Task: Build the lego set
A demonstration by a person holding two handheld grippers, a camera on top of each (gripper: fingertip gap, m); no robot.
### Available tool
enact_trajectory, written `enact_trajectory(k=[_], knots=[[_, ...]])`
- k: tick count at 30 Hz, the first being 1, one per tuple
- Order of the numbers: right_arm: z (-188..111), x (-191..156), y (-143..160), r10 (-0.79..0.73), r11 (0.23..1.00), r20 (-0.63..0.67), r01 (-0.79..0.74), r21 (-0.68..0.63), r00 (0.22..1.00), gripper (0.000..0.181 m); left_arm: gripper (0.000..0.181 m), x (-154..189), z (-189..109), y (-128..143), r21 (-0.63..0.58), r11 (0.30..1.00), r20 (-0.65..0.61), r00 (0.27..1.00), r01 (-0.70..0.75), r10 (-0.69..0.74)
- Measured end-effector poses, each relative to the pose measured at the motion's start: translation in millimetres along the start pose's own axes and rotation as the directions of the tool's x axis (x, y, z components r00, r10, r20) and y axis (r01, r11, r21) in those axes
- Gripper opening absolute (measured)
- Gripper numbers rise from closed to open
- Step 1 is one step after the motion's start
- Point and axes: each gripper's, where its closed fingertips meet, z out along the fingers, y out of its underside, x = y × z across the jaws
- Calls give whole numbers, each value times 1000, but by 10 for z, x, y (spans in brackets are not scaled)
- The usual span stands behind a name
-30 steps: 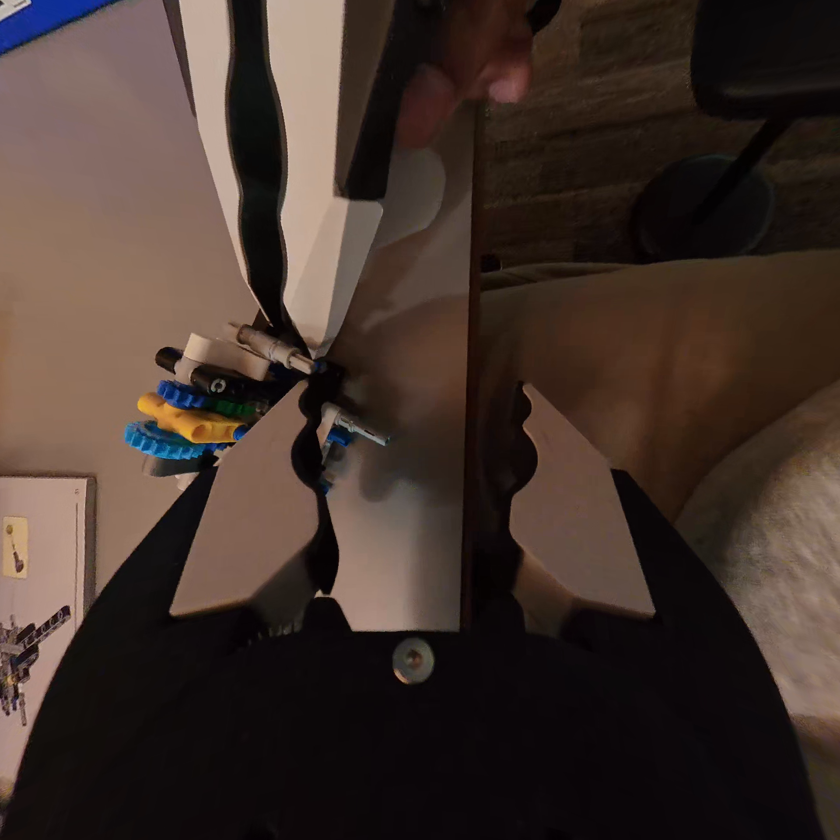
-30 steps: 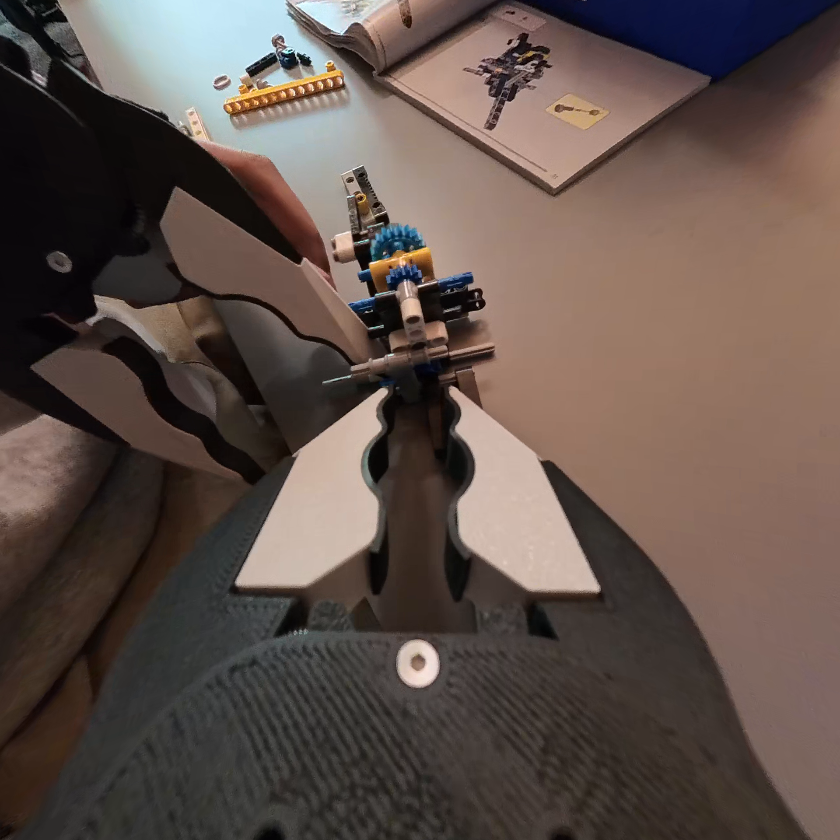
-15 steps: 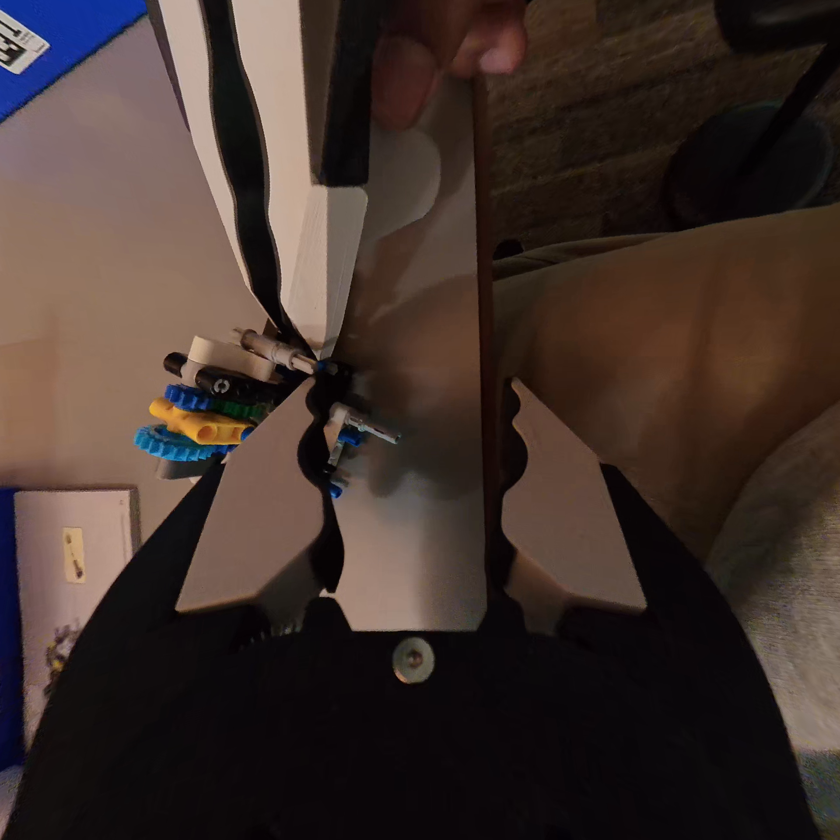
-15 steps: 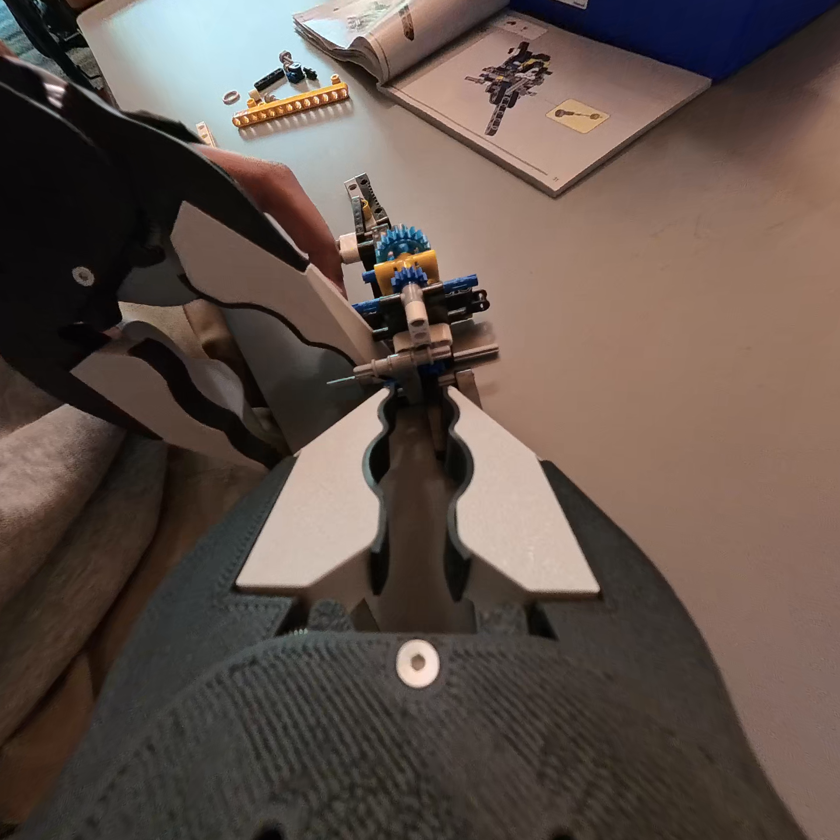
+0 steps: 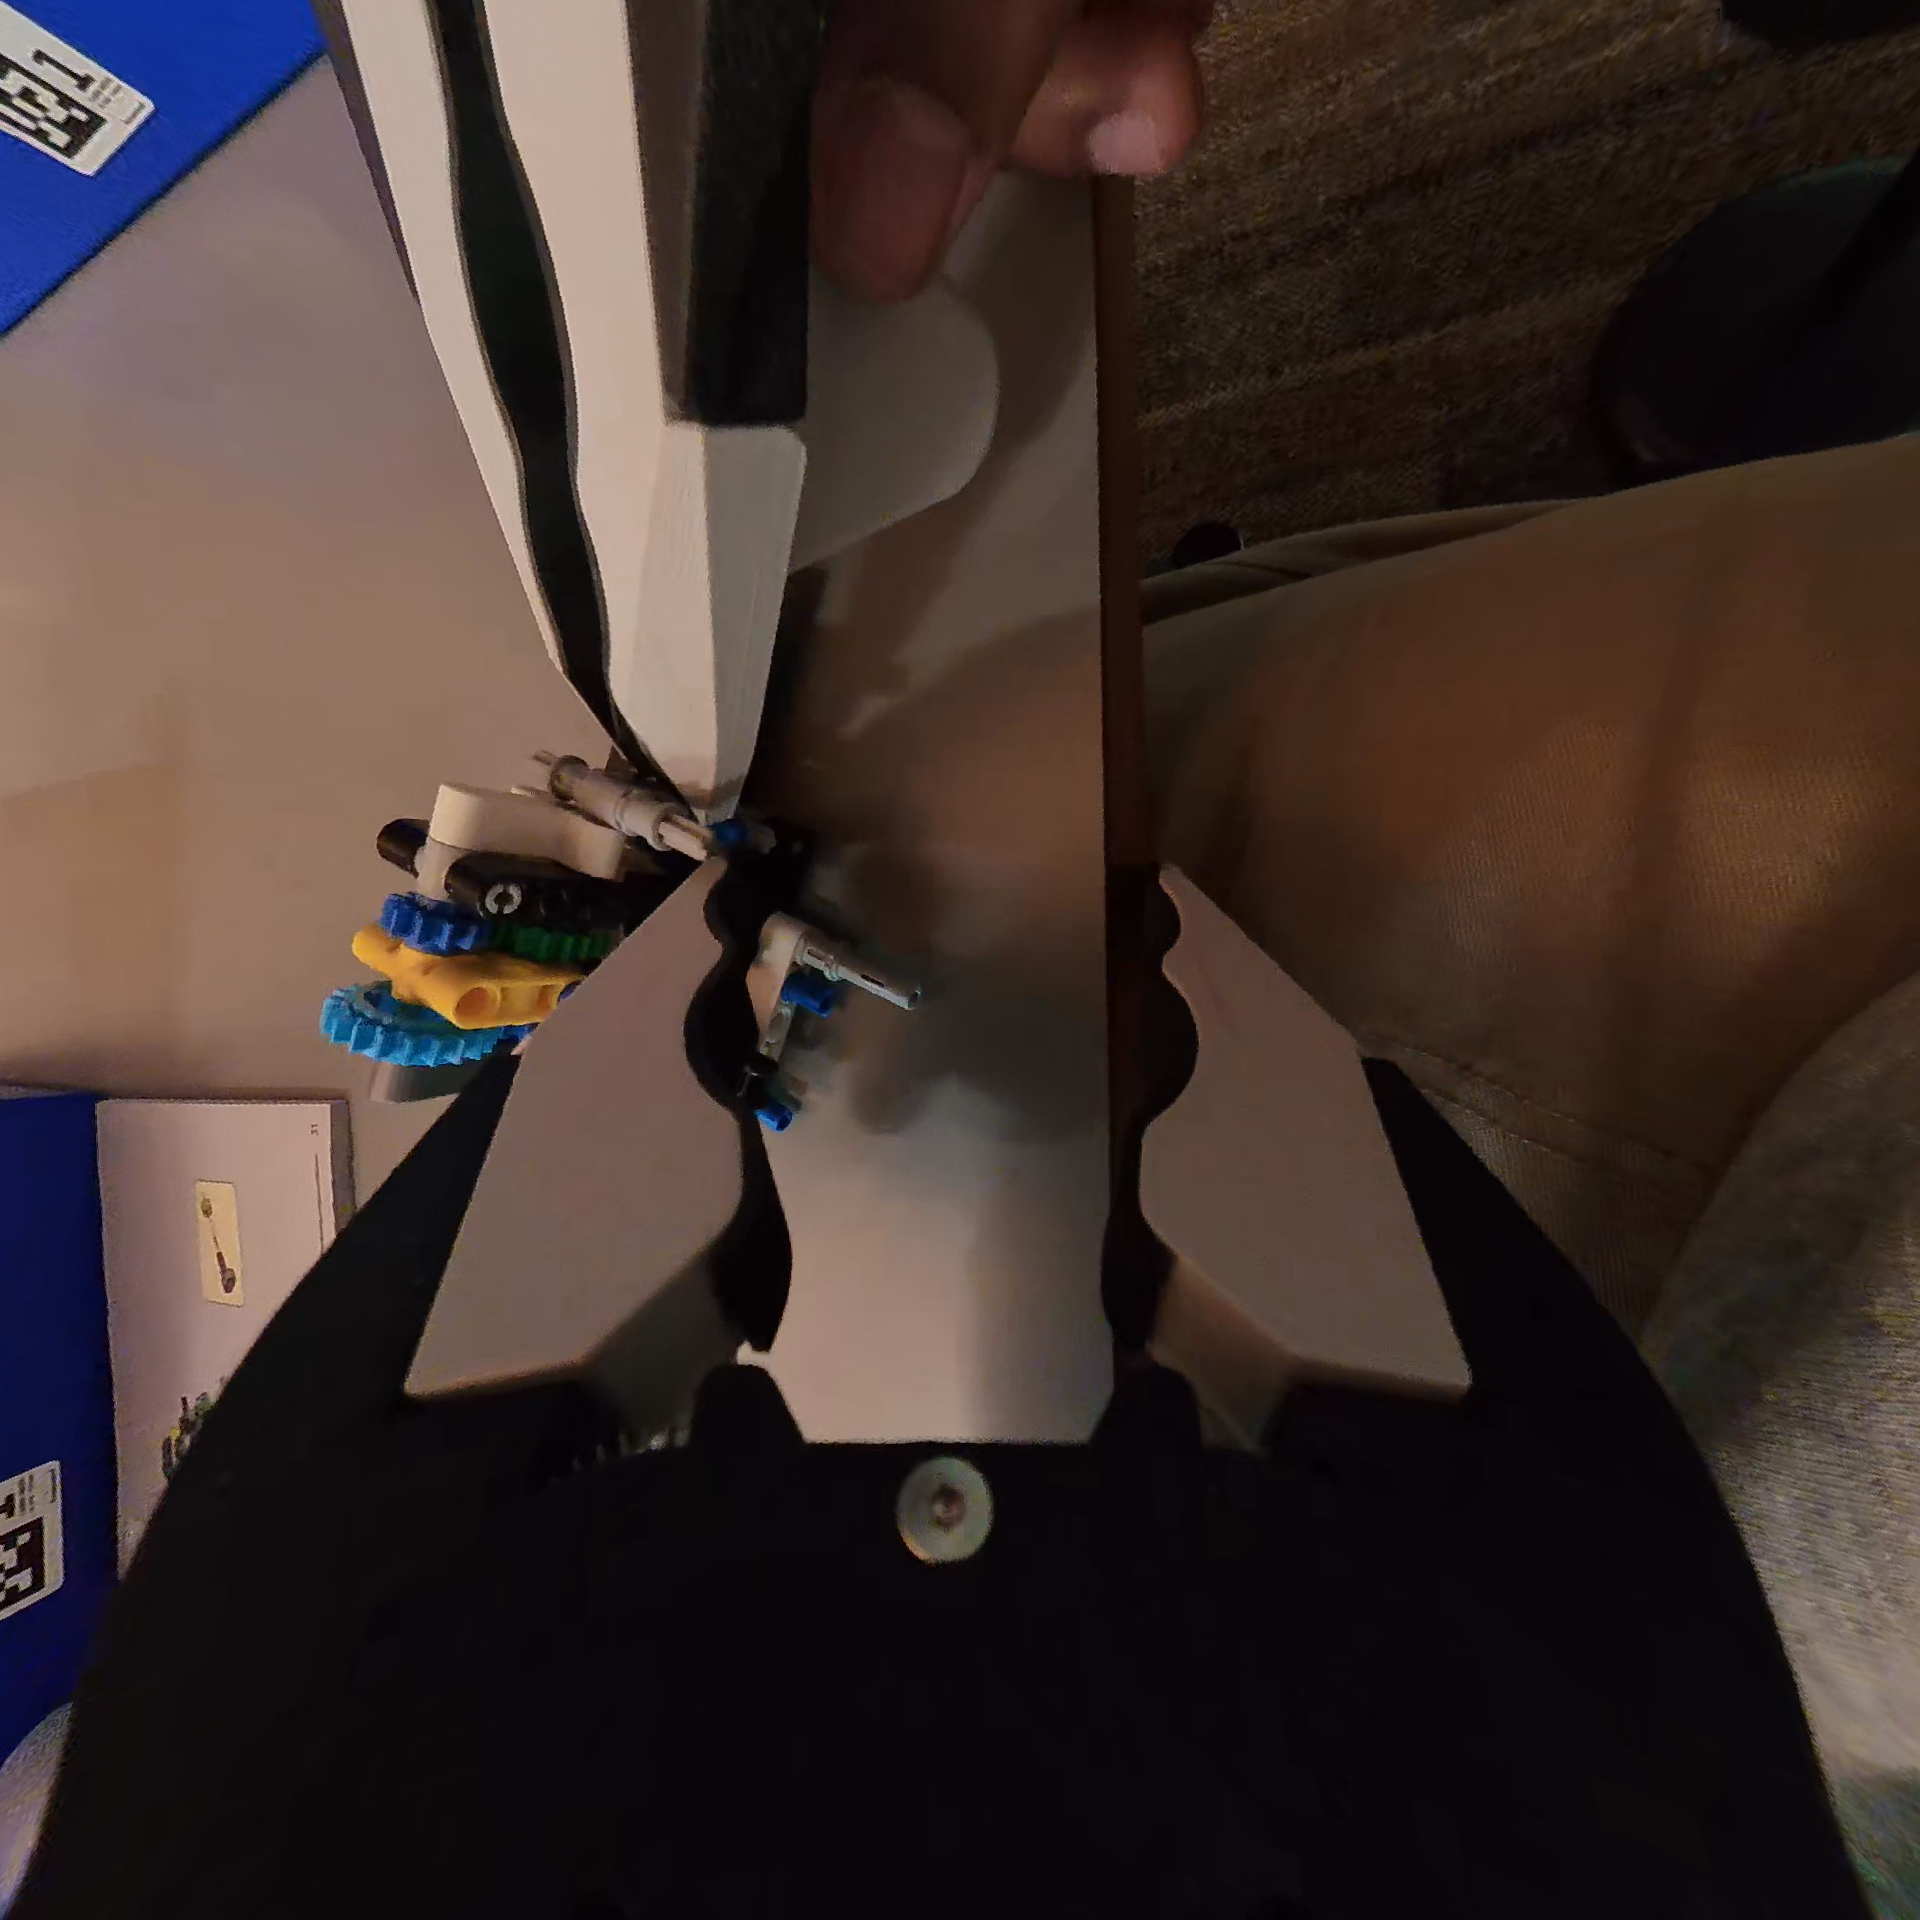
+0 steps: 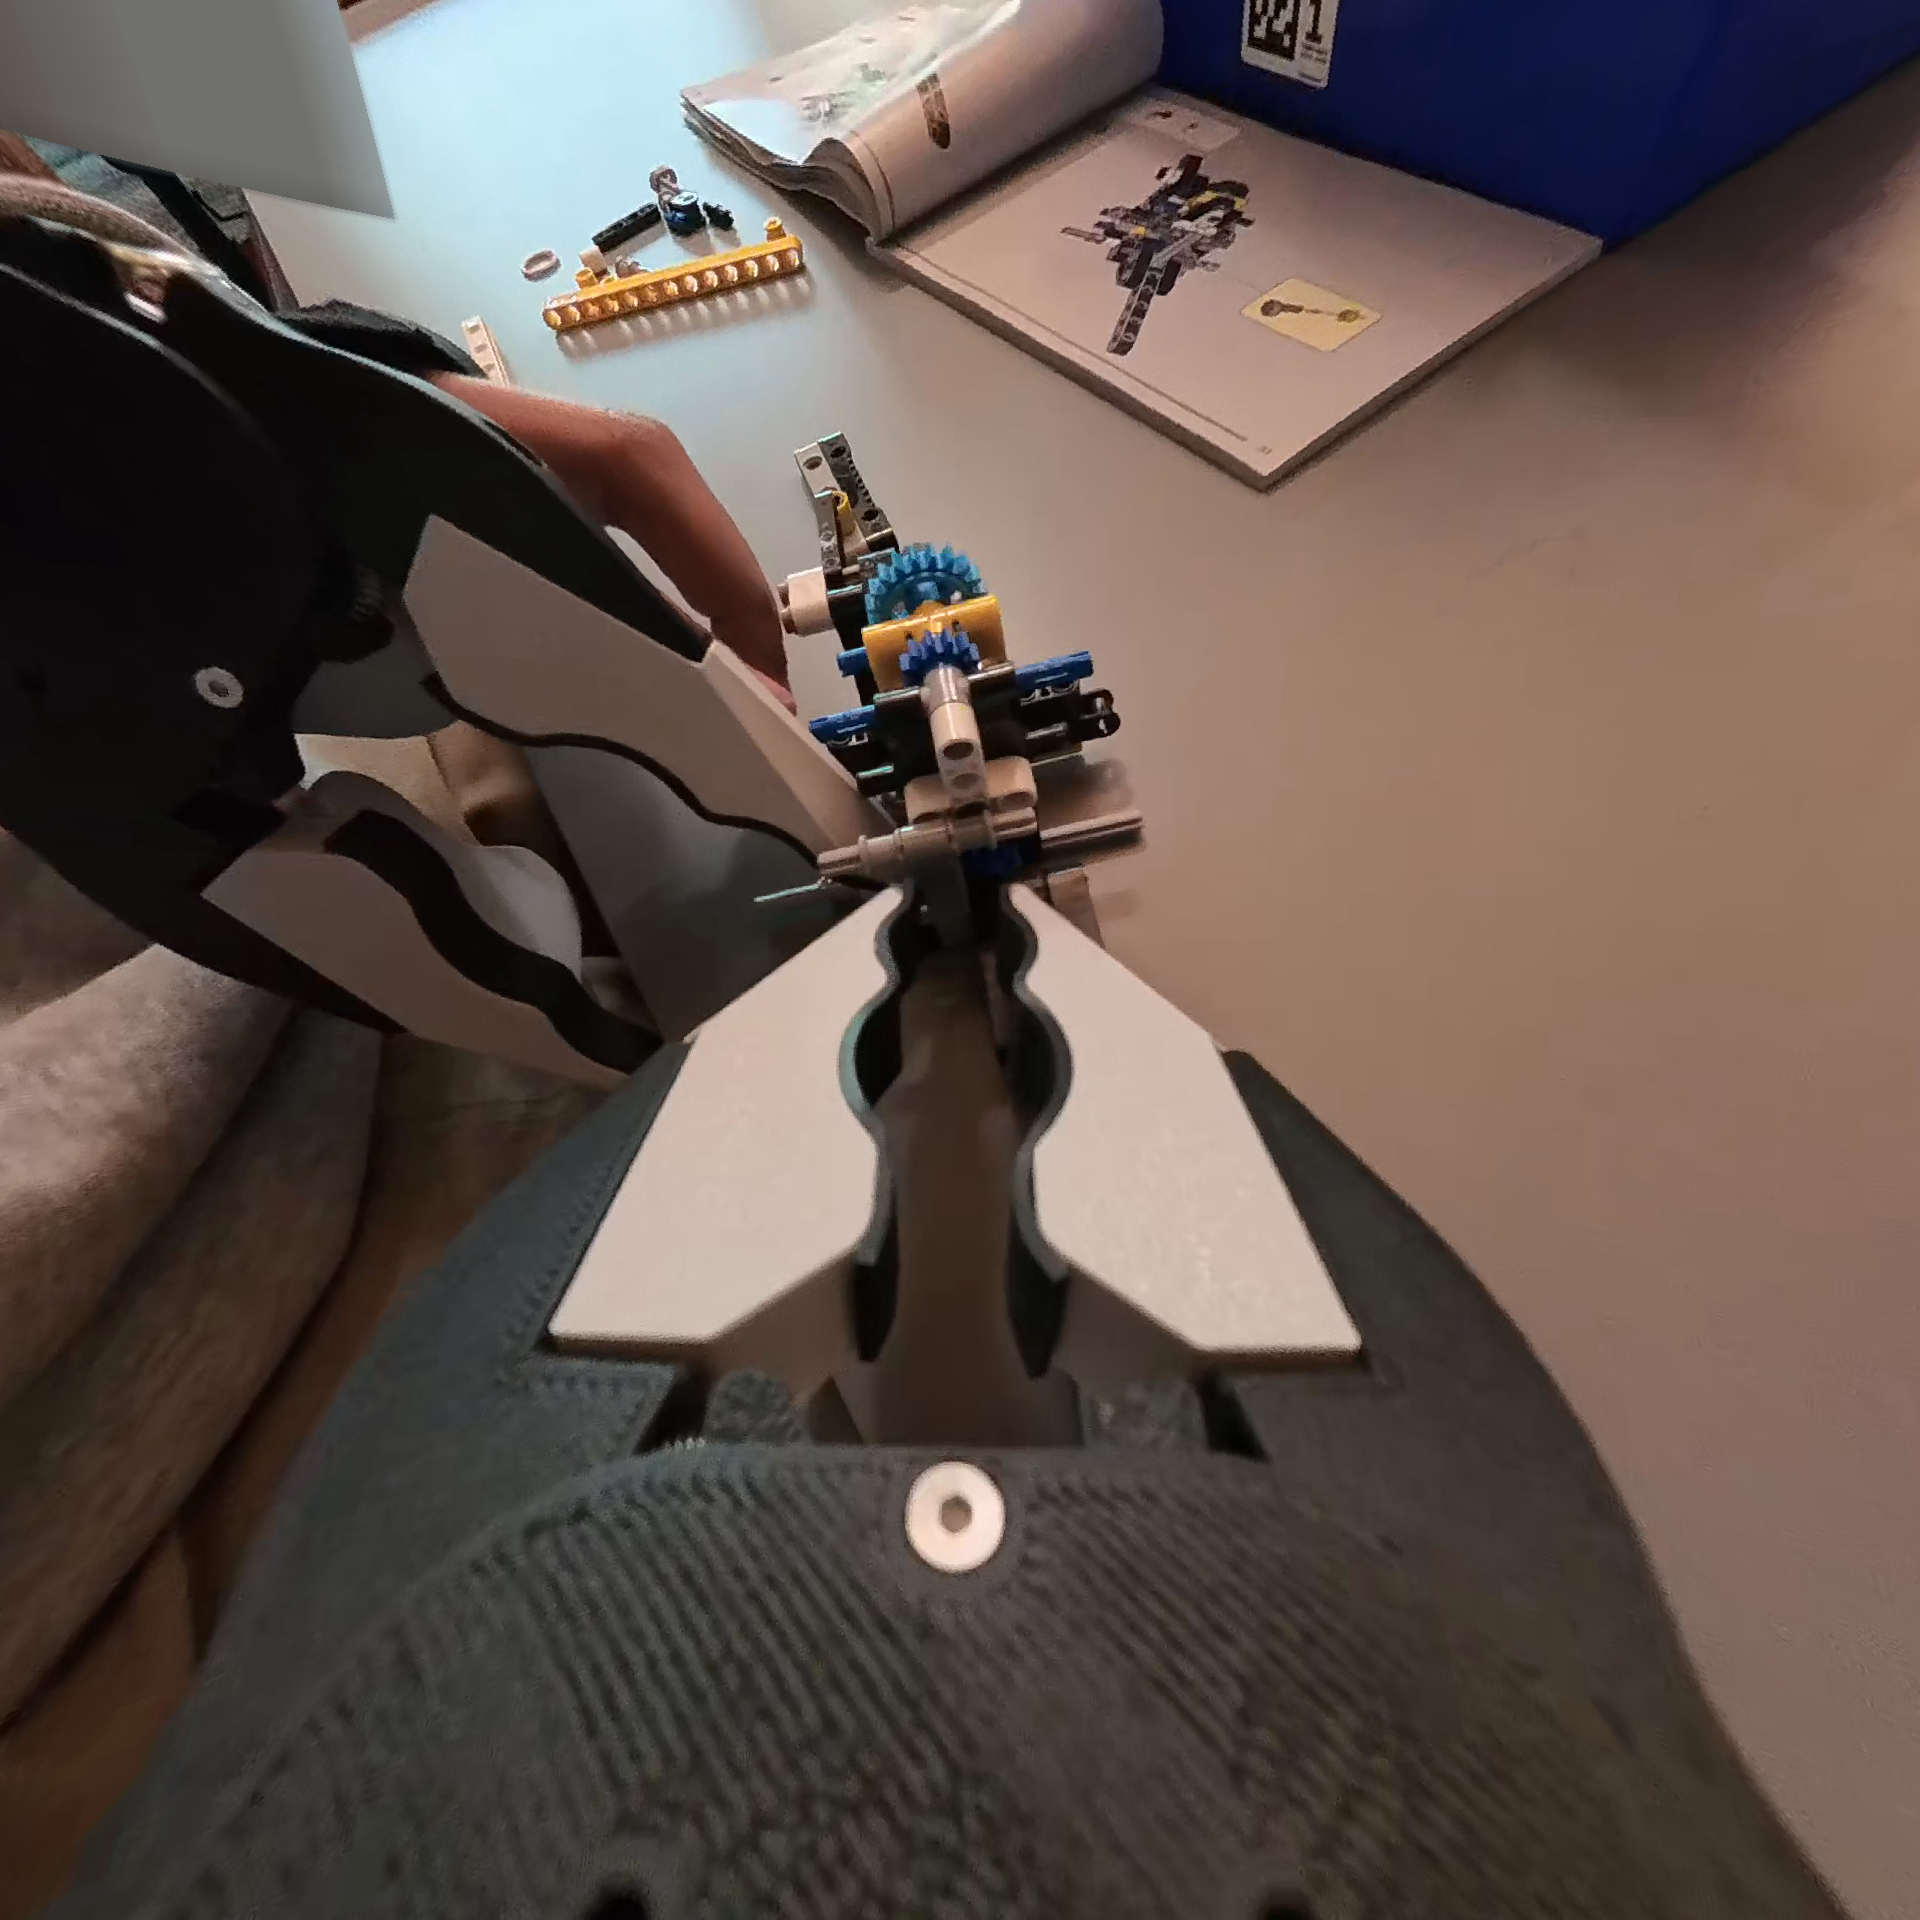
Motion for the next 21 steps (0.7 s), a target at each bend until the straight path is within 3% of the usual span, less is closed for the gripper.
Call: enact_trajectory(k=[21], knots=[[-25, 1, 4, 14, 999, -41, -12, 33, 999, 10, 74, -11, -10, -12, 29, 1000, -1, 1000, 6, -6]])
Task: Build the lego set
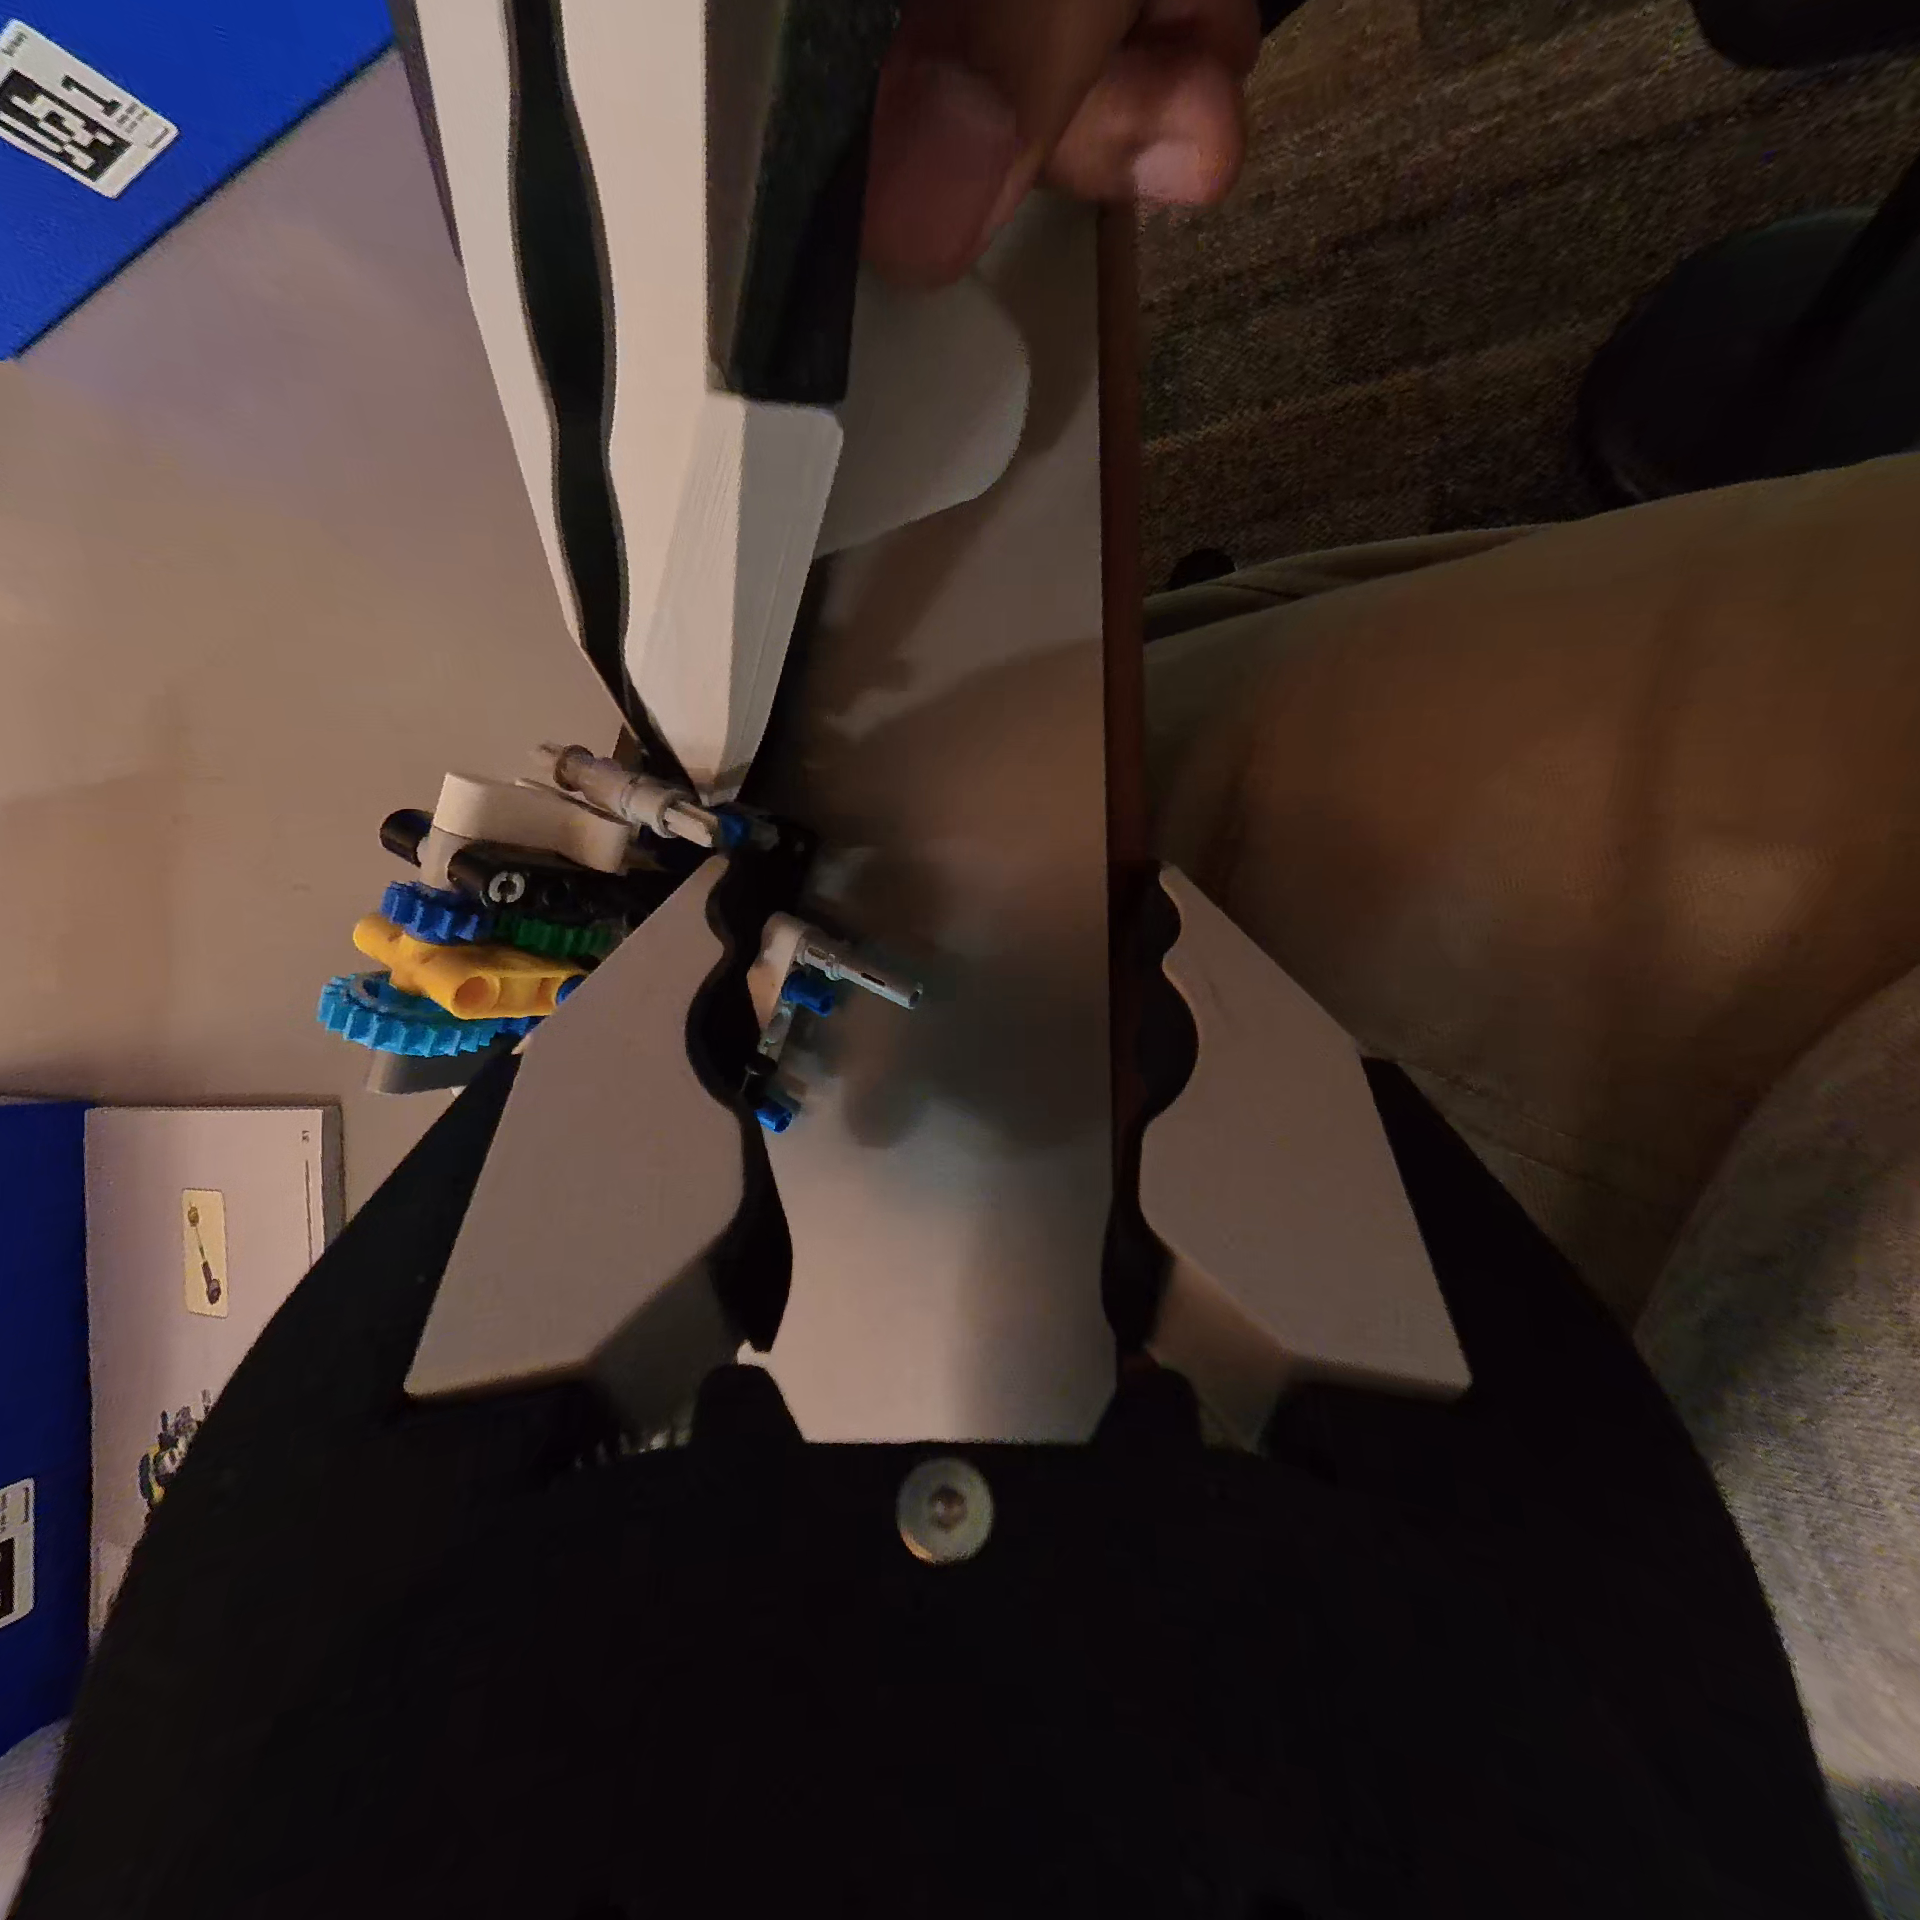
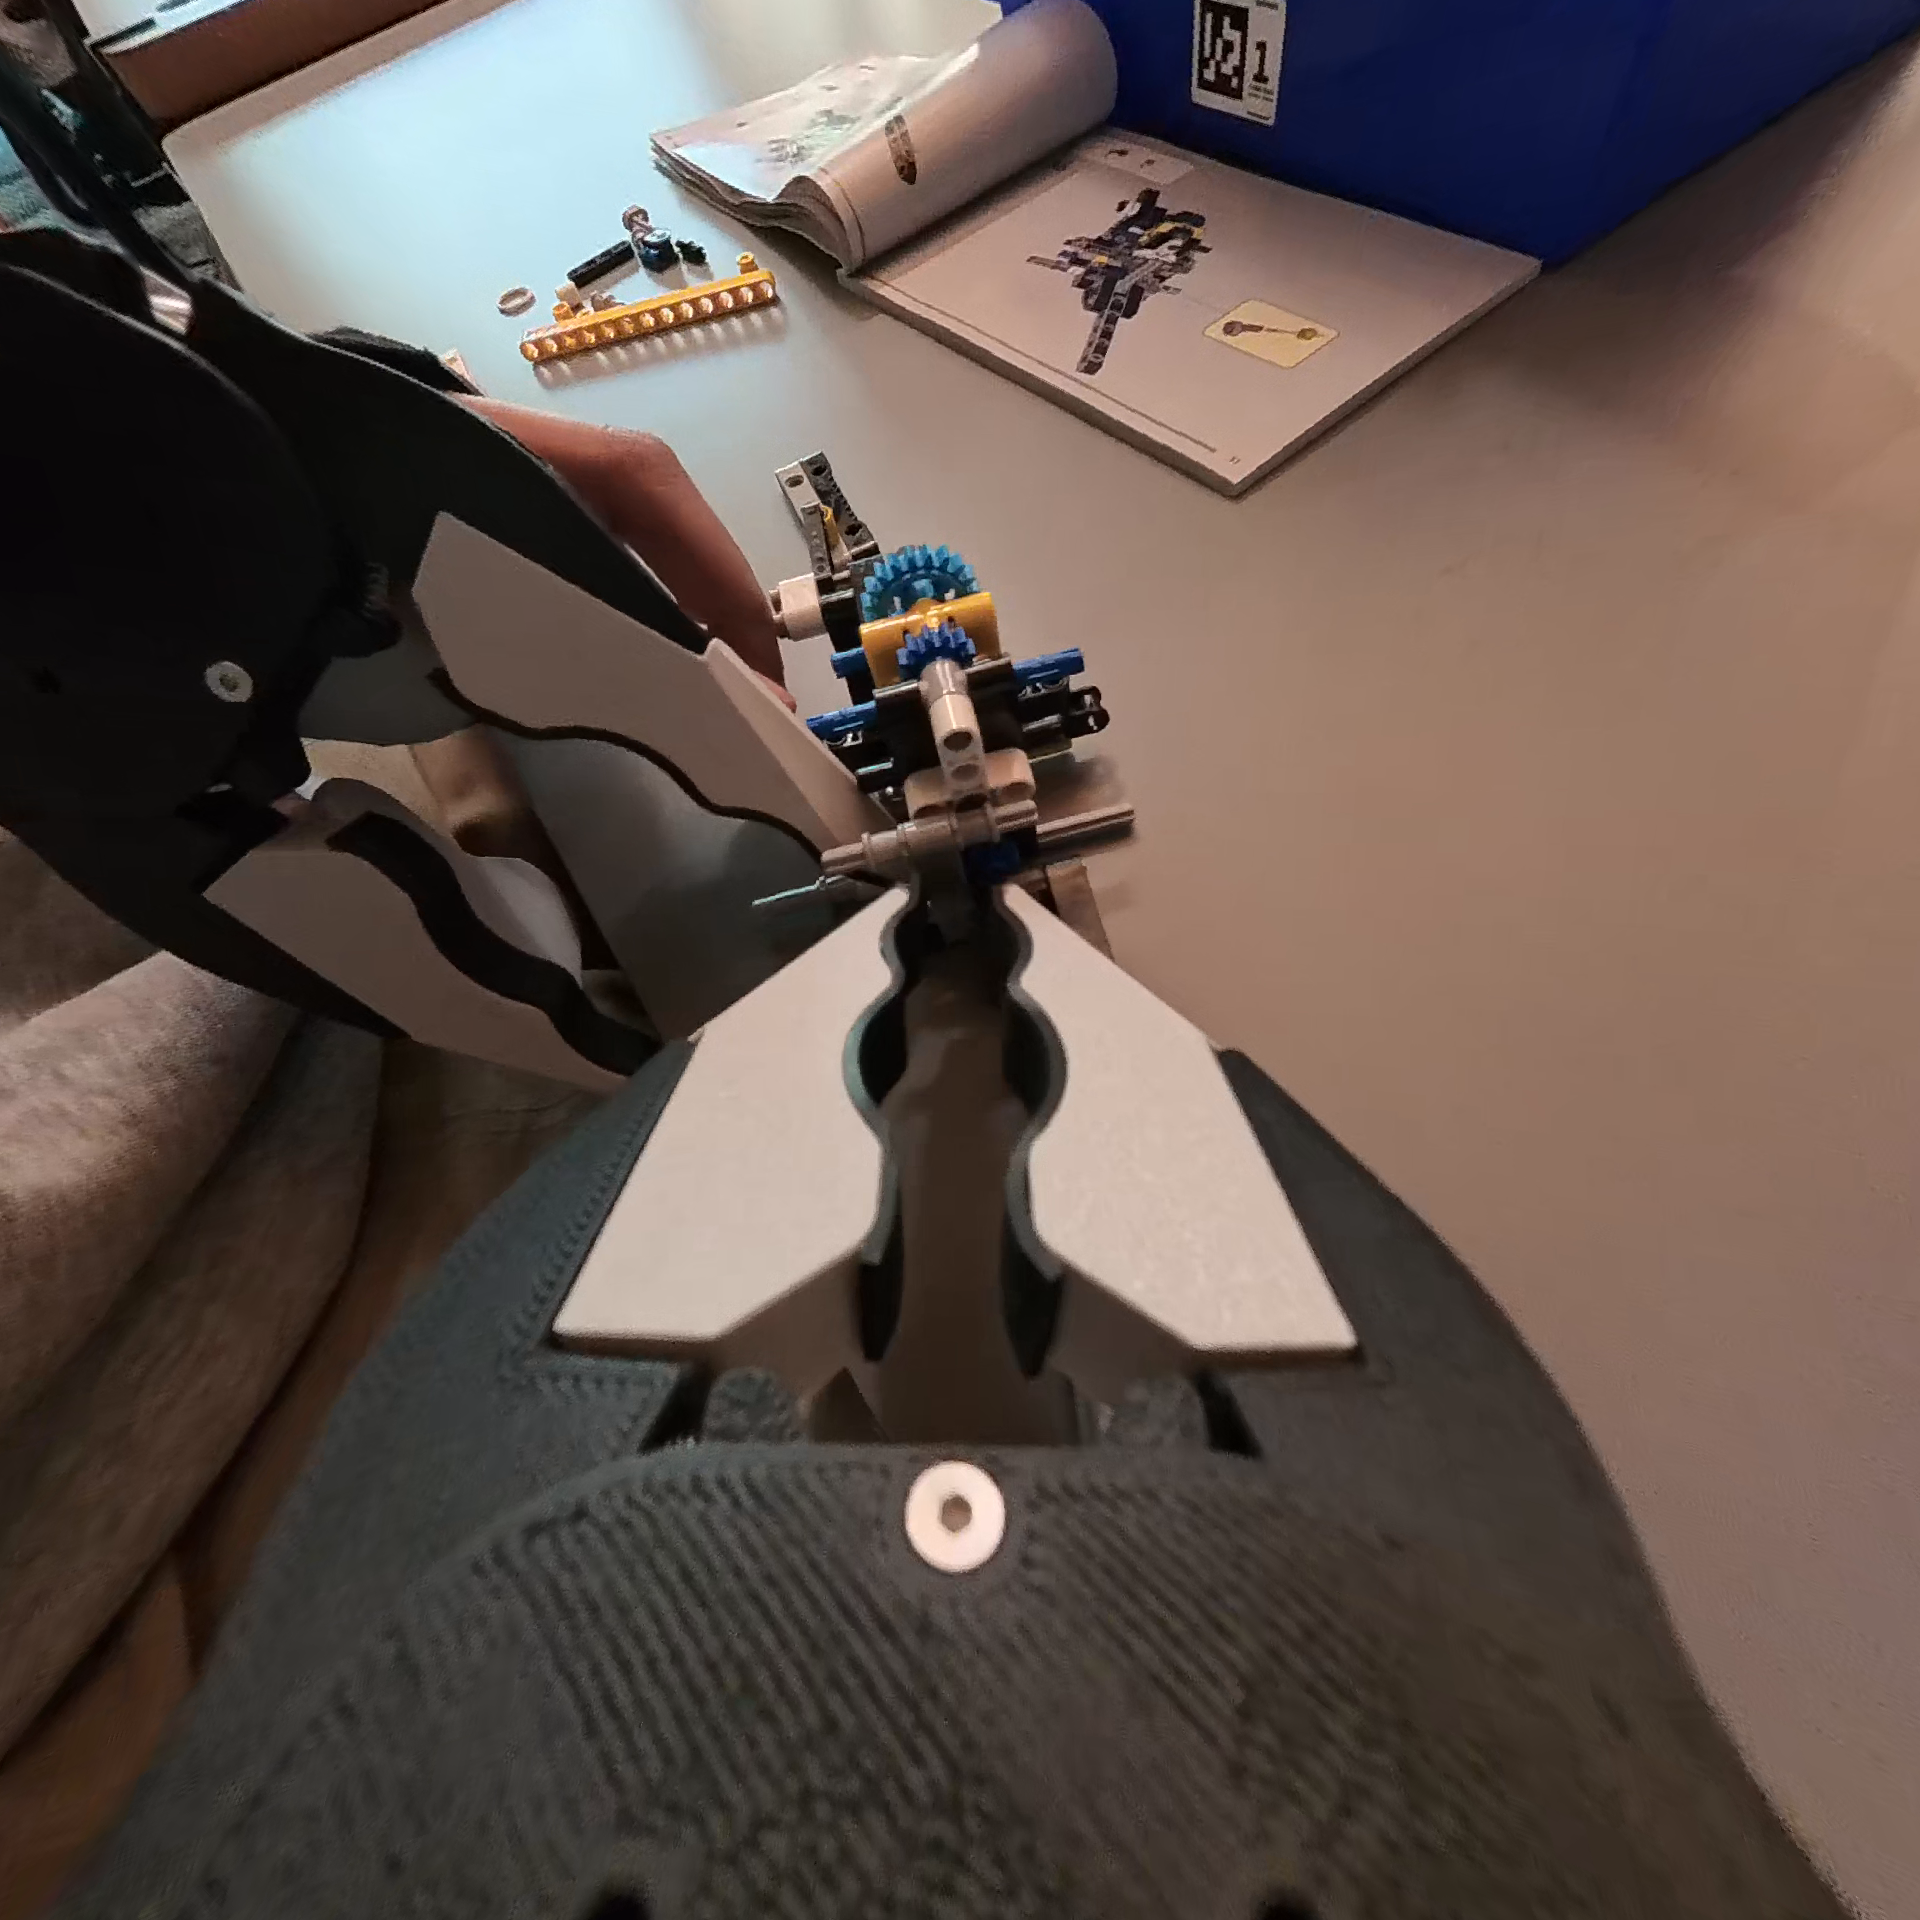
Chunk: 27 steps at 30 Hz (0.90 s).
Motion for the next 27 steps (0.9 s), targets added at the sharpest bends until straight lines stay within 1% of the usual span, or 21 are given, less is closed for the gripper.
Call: enact_trajectory(k=[4, 9, 11, 15, 23, 27], knots=[[-42, 8, 1, 2, 1000, -55, -2, 7, 998, 9, 73, 7, -4, -6, 16, 1000, 6, 1000, 5, -5], [-30, -30, 20, -38, 999, -61, 39, 19, 997, 16, 72, 23, -20, 11, -10, 1000, 13, 1000, -11, 12], [-13, -32, 44, -41, 999, -44, 42, 21, 998, 17, 72, 28, -24, 17, -22, 1000, 12, 1000, -11, 11], [-34, -40, -34, -28, 997, -21, 29, 70, 999, 15, 72, 42, -20, 21, -31, 1000, 15, 1000, -1, 2], [8, -69, -27, -54, 997, -9, 54, 52, 999, 7, 69, 79, -33, 33, -23, 1000, 11, 1000, -17, 17], [10, -73, -26, -48, 998, 6, 47, 52, 999, 7, 70, 85, -37, 48, -21, 999, 4, 999, -40, 40]])
